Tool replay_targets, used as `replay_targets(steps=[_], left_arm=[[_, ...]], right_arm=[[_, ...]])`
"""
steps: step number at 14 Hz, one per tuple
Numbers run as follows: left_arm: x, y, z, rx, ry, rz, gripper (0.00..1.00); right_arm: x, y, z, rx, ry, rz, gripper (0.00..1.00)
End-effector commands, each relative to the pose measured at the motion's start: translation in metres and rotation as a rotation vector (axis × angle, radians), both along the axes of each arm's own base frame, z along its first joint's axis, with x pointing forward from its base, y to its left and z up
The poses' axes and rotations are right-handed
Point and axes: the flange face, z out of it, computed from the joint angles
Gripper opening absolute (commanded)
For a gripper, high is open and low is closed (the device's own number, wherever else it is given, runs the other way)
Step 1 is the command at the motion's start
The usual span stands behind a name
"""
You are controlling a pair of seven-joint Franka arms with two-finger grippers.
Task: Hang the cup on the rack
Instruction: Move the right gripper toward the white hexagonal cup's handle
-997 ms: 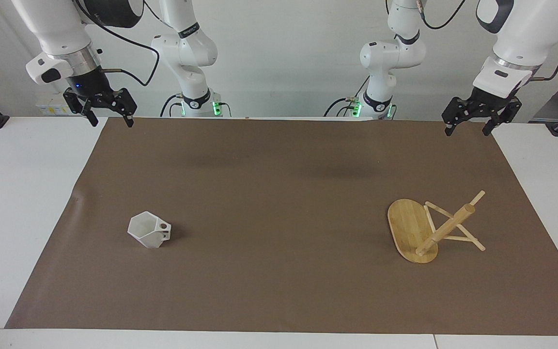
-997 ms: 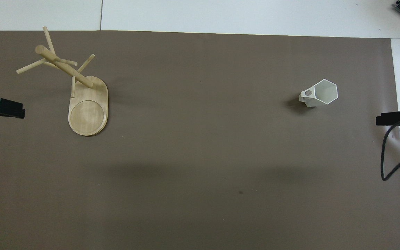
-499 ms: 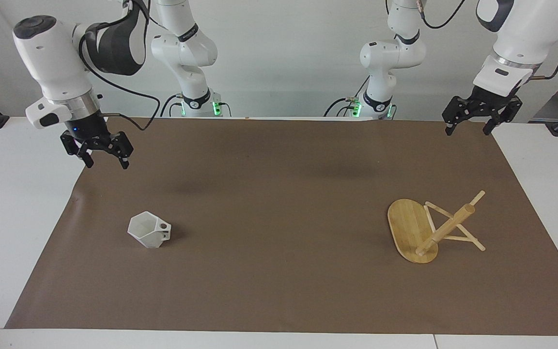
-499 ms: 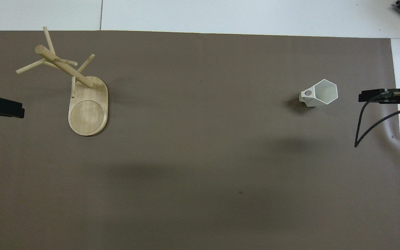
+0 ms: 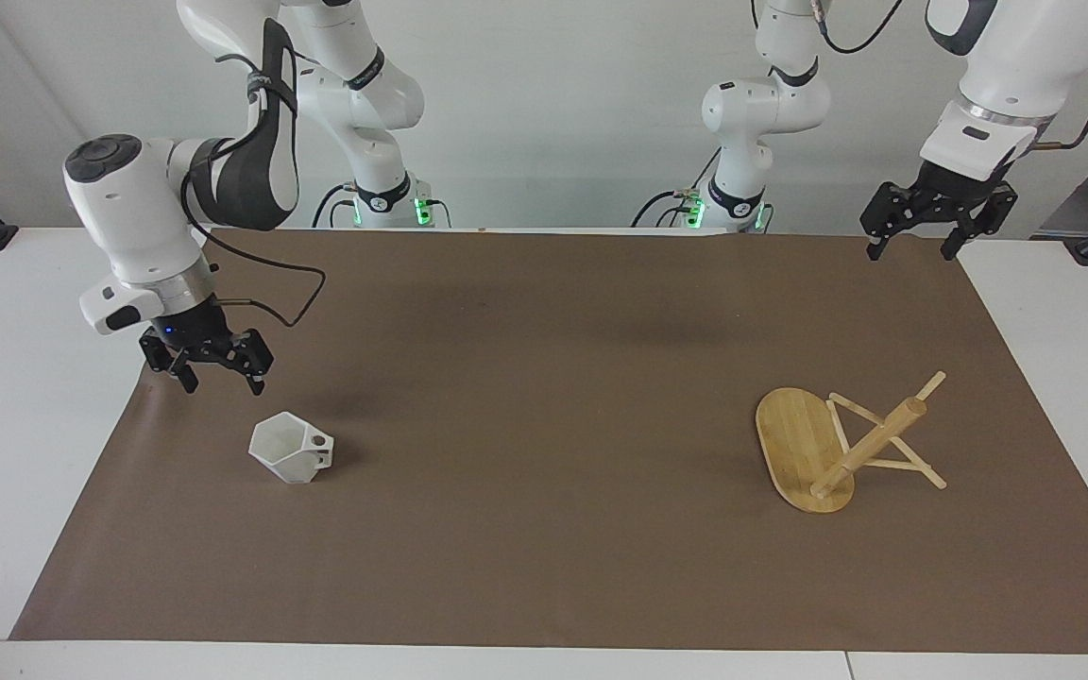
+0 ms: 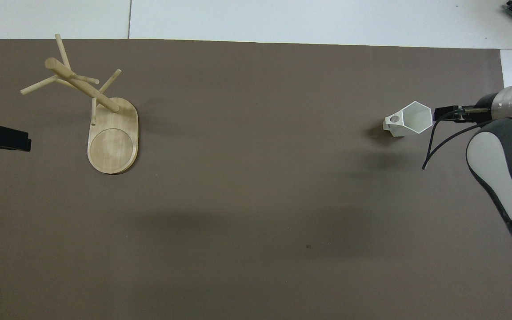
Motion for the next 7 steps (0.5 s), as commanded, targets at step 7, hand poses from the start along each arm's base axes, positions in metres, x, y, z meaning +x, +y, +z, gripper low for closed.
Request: replay_targets(steps=[7], left_arm=[[-0.005,0.000,0.002,0.016,-0.017,-0.011,1.00]], right_arm=[[0.025,0.003,-0.072,0.007,-0.025,-0.004,1.00]])
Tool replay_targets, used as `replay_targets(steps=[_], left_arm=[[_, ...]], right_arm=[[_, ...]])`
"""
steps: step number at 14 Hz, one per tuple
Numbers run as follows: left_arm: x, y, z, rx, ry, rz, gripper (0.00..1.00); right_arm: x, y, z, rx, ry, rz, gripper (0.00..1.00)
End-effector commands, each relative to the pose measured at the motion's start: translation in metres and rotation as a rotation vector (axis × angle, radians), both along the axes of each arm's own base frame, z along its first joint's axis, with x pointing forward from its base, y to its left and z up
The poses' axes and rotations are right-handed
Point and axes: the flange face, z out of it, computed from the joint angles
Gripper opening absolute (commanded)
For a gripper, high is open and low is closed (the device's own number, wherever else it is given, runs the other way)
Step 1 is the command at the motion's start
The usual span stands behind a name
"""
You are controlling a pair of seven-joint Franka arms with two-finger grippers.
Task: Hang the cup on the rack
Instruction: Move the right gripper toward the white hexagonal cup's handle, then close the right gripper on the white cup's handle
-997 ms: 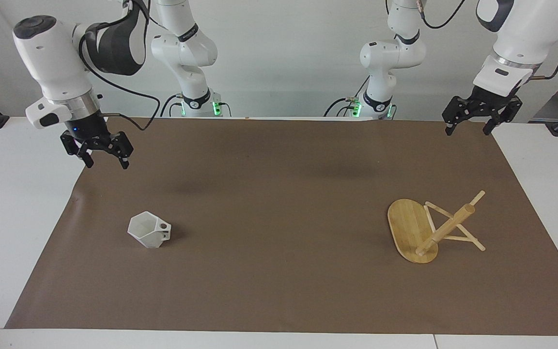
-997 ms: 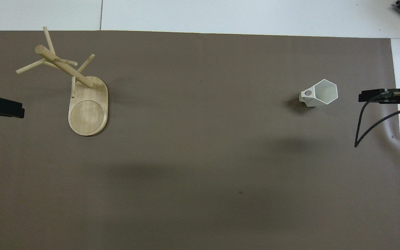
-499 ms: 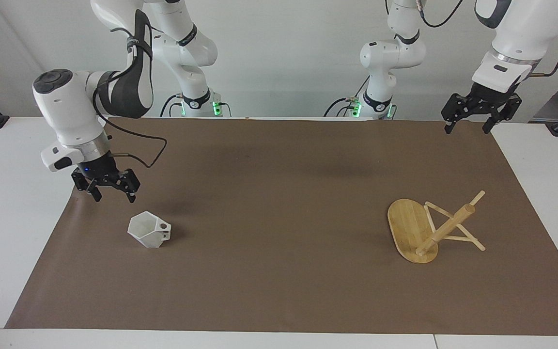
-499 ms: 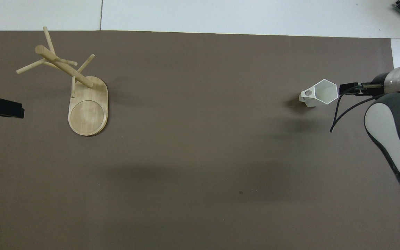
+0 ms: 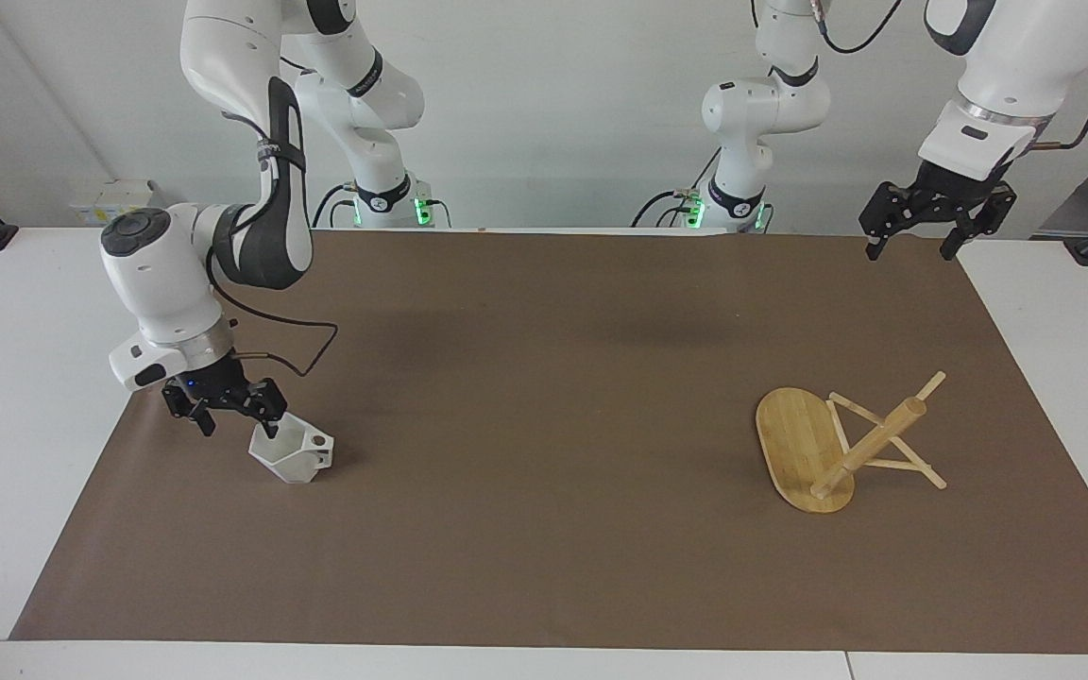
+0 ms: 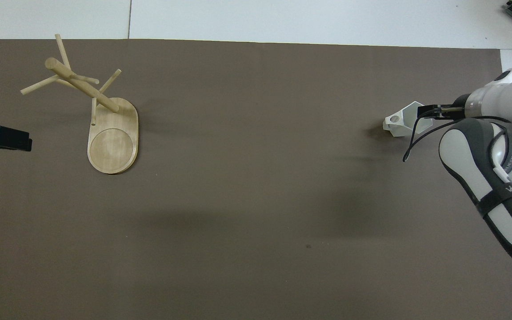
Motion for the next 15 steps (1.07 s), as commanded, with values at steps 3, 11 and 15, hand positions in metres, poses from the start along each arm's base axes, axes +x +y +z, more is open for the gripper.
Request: replay_targets(steps=[3,11,15], left_arm=[[-0.0046,0.0000,0.0021,0.016,-0.019,-0.010,1.00],[-0.0058,-0.0042,0.0024,0.016,-0.020,-0.019,1.00],[-0.0067,-0.0017,0.0024,0.017,-0.019,-0.013,1.00]], right_arm=[[0.0026,0.0002,-0.0136,0.009,-0.001,-0.005,0.88],[0.0032,-0.0009,-0.0119,0.012,-0.001,-0.015,0.02],[0.0035,0.0001,-0.0117,0.029,-0.004,-0.044,0.00]])
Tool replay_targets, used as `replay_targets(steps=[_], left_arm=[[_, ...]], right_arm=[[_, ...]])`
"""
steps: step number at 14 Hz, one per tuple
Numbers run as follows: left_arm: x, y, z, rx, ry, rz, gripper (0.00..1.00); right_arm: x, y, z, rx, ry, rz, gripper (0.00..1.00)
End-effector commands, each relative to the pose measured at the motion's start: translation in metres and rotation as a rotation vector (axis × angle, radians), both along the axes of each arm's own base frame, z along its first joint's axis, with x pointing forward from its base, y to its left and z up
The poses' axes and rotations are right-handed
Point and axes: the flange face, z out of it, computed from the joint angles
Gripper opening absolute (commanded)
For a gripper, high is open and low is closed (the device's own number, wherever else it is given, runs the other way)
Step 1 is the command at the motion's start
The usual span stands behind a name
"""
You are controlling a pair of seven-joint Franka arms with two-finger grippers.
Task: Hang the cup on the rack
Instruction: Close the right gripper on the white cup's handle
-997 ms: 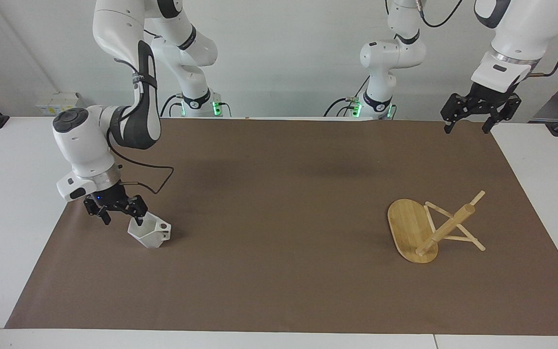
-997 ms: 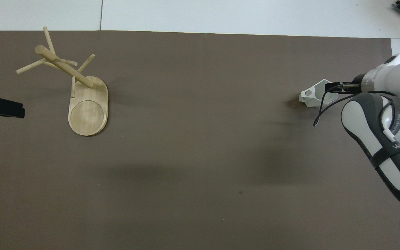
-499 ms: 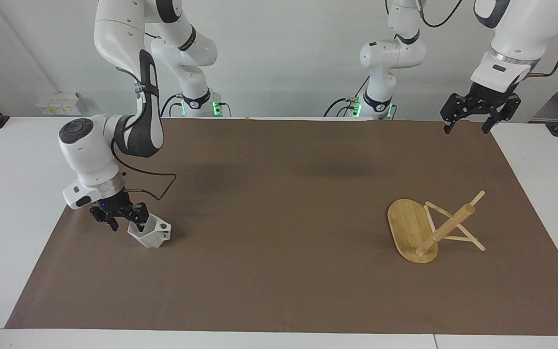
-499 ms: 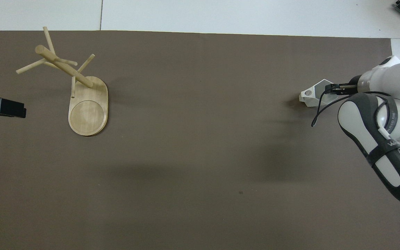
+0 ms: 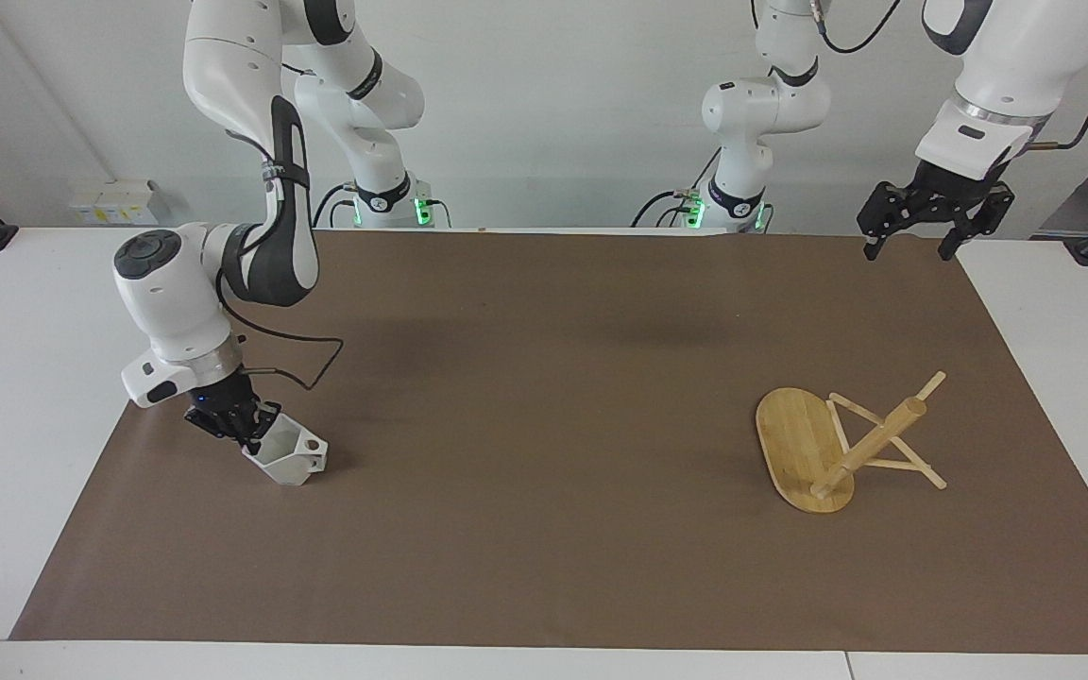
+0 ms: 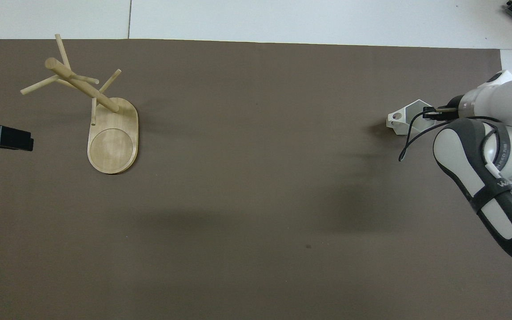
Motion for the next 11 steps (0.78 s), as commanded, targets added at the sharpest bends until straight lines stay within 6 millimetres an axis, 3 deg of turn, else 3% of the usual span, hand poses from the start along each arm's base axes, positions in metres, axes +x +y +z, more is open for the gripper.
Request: replay_targets(steps=[1,5,11], left_arm=[[-0.007,0.001,0.002,0.016,-0.017,-0.005,1.00],[-0.006,-0.002,0.002,0.016,-0.019,-0.012,1.00],[-0.003,0.000,0.005,0.014,-0.051,-0.012,1.00]], right_arm=[[0.000,0.001,-0.001,0.026,-0.008,-0.042,0.00],[0.000,0.005,0.008,0.027,-0.009,-0.028,0.00],[-0.003,0.035,0.057,0.165,0.064,0.004,0.00]])
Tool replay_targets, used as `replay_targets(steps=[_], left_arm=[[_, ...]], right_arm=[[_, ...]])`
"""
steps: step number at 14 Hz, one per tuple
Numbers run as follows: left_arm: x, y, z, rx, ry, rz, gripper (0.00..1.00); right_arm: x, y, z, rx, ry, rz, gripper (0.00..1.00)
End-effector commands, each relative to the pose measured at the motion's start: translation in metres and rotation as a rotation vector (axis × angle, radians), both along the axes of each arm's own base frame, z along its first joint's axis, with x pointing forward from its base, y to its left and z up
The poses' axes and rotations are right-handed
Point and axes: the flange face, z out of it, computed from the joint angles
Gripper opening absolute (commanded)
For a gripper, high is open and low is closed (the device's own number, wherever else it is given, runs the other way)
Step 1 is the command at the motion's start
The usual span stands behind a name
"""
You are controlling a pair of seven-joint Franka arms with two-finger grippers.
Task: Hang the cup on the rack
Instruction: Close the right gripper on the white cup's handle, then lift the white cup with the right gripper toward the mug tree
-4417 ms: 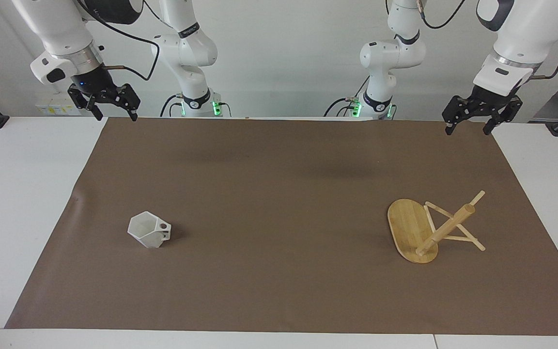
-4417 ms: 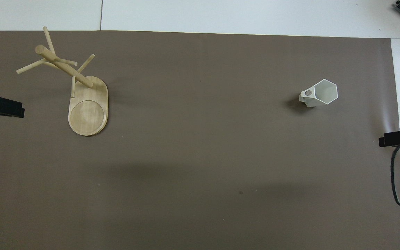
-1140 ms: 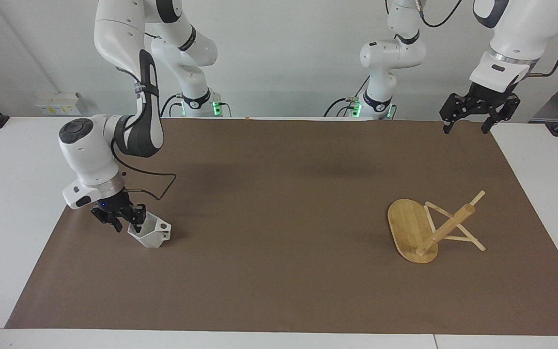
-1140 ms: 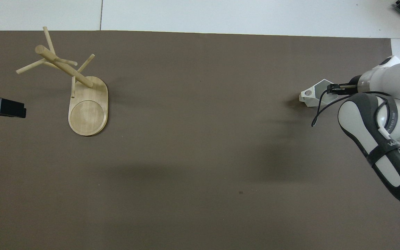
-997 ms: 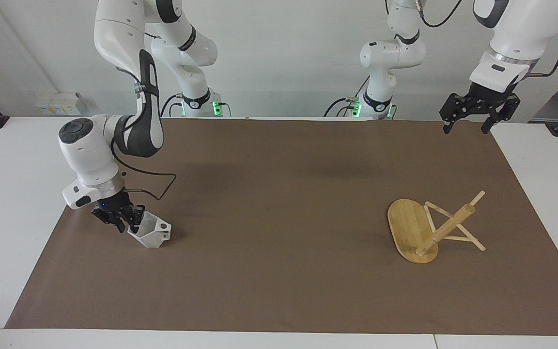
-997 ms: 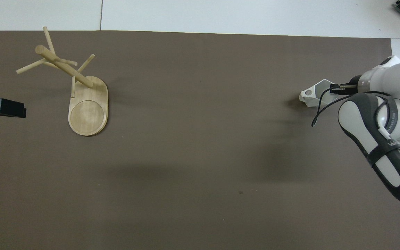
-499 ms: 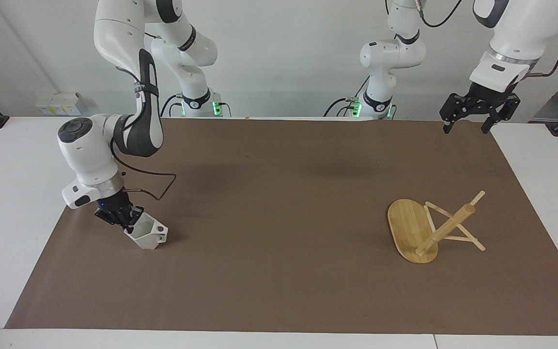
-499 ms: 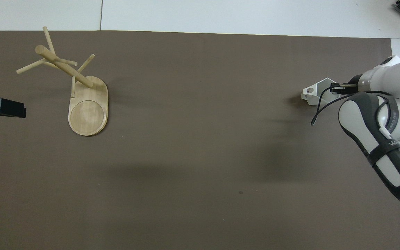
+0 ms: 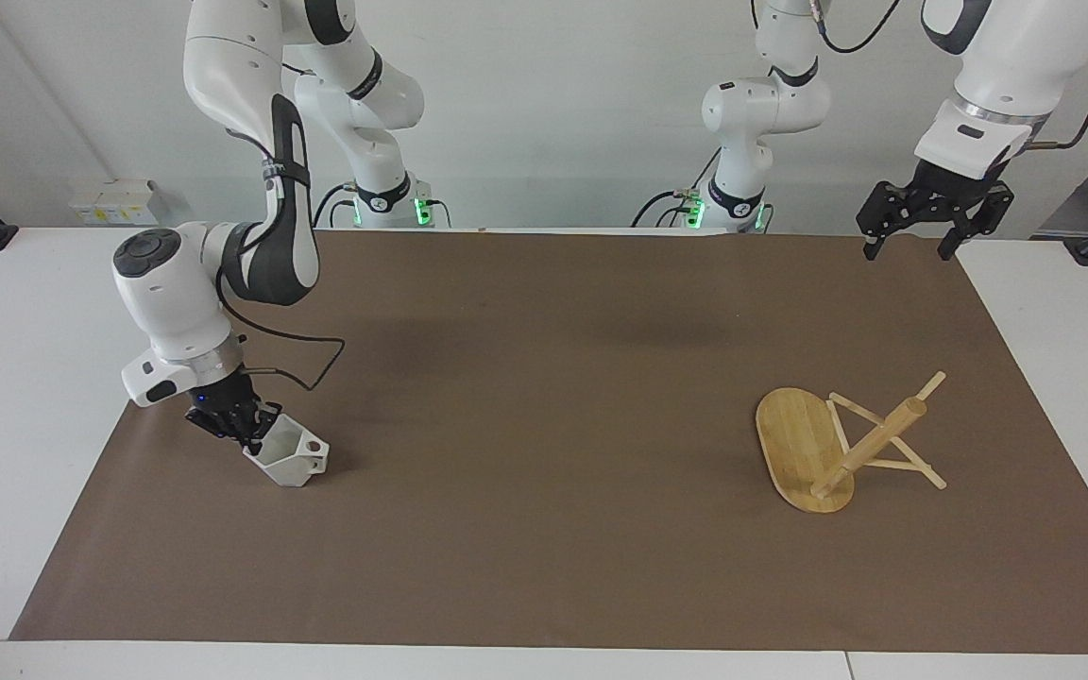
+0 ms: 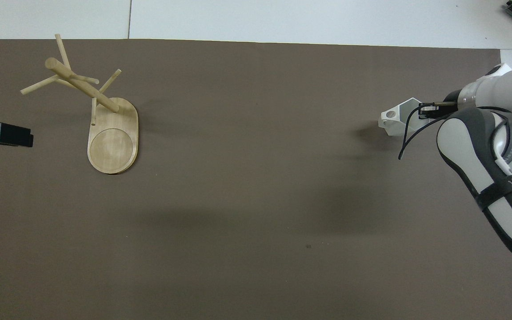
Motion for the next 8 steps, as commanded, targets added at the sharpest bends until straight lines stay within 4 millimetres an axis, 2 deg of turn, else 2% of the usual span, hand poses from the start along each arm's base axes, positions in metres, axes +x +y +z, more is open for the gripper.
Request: replay_targets(steps=[1,4,8], left_arm=[[-0.005,0.002,0.002,0.016,-0.022,-0.009,1.00],[-0.006,0.007,0.001,0.017,-0.013,0.001,1.00],[-0.007,0.007,0.000,0.017,-0.005,0.006,1.00]], right_arm=[[-0.008,0.017,0.032,0.128,0.017,0.001,0.00],[-0.010,0.025,0.045,0.251,0.039,0.005,0.00],[-0.015,0.035,0.064,0.445,-0.032,0.123,0.00]])
